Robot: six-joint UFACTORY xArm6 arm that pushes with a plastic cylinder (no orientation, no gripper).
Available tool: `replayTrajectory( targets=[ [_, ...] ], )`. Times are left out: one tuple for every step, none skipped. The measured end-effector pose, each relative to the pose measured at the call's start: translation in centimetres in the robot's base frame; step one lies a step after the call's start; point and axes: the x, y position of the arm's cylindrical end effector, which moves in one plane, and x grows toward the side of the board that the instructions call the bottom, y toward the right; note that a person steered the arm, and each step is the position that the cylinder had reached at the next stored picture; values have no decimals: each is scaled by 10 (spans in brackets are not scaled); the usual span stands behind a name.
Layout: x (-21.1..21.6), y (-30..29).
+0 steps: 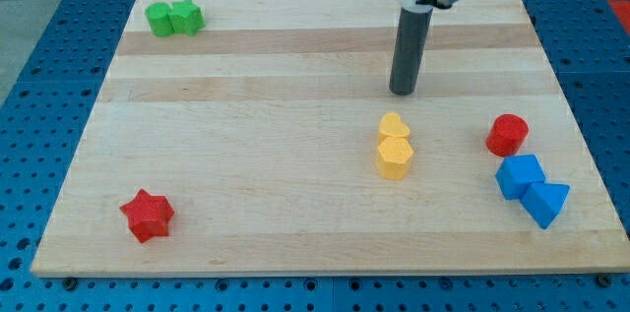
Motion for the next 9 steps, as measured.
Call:
replayTrajectory(
  targets=[
    [-5,-39],
    [15,-88],
    [77,-115],
    [167,-109],
    [176,-25],
    [167,-4],
    [167,-16],
    [167,-28],
    [100,-27]
  ],
)
